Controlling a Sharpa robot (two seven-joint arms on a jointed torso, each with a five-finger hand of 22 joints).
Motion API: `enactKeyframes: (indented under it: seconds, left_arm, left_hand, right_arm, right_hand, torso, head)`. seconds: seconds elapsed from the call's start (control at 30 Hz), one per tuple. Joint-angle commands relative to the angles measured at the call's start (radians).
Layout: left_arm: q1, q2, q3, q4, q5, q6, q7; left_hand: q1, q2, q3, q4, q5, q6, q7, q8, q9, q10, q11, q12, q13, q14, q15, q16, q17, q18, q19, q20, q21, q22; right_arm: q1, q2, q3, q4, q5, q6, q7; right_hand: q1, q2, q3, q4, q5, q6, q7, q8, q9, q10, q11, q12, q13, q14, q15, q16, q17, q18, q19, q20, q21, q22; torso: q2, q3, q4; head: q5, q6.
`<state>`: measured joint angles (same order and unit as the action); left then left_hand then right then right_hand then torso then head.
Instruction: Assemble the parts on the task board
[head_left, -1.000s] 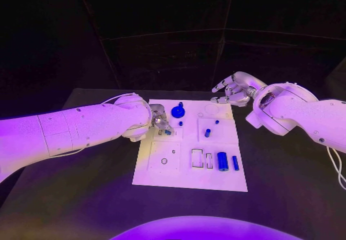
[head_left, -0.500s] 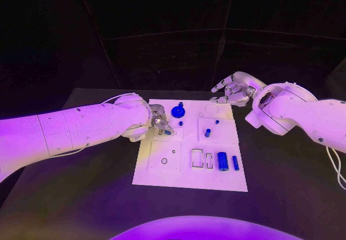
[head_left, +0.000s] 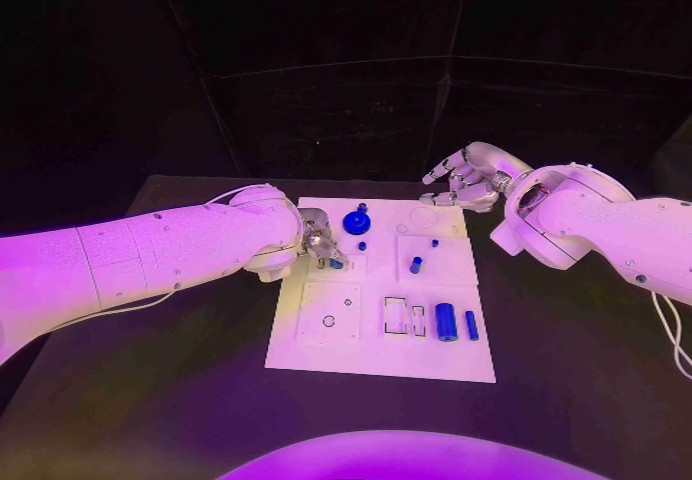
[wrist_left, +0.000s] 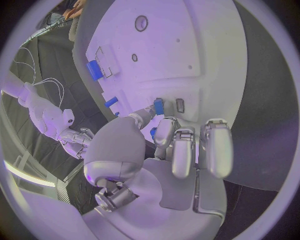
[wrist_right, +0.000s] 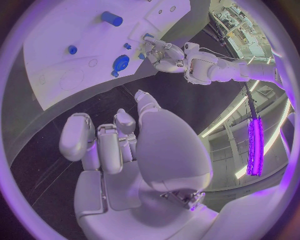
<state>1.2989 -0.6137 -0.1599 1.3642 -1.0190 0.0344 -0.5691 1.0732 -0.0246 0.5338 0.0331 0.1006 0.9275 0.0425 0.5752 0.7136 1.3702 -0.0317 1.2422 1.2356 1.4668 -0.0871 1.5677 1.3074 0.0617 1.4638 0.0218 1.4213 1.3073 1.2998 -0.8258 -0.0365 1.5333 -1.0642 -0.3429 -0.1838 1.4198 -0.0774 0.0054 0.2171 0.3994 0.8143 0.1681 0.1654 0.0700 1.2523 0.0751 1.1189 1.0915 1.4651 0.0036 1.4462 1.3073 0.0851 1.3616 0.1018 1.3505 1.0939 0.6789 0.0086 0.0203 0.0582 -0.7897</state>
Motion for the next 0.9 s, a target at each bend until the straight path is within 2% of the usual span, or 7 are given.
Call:
enactKeyframes:
  seconds: [0.03,0.5,0.9]
  left_arm:
    - [-0.004,0.006,-0.004,-0.006,0.039,0.066,-0.036]
    - [0.000,0.034,-0.004,-0.044,0.050,0.089,-0.044]
    - [0.001,0.046,-0.004,-0.055,0.047,0.085,-0.043]
  left_hand:
    - [-0.020,0.004,0.123,-0.110,-0.001,0.010,-0.003,0.007,0.003,0.008,0.002,0.007,0.001,0.104,0.000,0.003,0.263,-0.011,0.019,0.002,0.001,0.037]
    - [-0.033,0.002,0.112,-0.099,-0.017,0.014,-0.007,0.012,0.011,0.009,-0.002,0.008,0.001,0.104,-0.003,0.003,0.263,-0.010,0.019,-0.001,0.000,0.036]
    - [-0.055,0.002,0.077,-0.079,-0.023,0.026,-0.015,0.023,0.023,0.015,-0.008,0.015,0.006,0.104,-0.008,0.003,0.263,-0.012,0.023,-0.005,0.004,0.045]
  right_arm:
    - [0.002,0.001,0.001,0.001,-0.003,0.004,0.007]
    - [0.002,0.002,0.001,-0.001,-0.003,0.005,0.005]
    - [0.002,0.004,0.000,-0.003,-0.003,0.006,0.005]
  right_hand:
    - [0.004,0.003,-0.004,0.000,-0.006,-0.004,0.000,0.002,-0.001,0.007,0.000,0.005,0.000,0.056,-0.008,0.001,0.042,0.006,-0.001,-0.002,-0.001,-0.001]
    - [0.004,0.003,-0.004,0.000,-0.006,-0.004,0.000,0.002,-0.001,0.007,0.000,0.005,0.000,0.056,-0.008,0.001,0.042,0.006,-0.001,-0.002,-0.001,-0.001]
    - [0.004,0.003,-0.004,0.000,-0.006,-0.004,0.000,0.002,-0.001,0.007,0.000,0.005,0.000,0.056,-0.008,0.001,0.042,0.006,-0.001,-0.002,-0.001,-0.001]
  torso:
    - [0.000,0.0009,-0.0008]
    - [0.000,0.0010,-0.0004]
    - [0.000,0.0004,-0.0003]
  head:
    - [0.000,0.000]
    - [-0.002,-0.002]
    - [-0.004,-0.002]
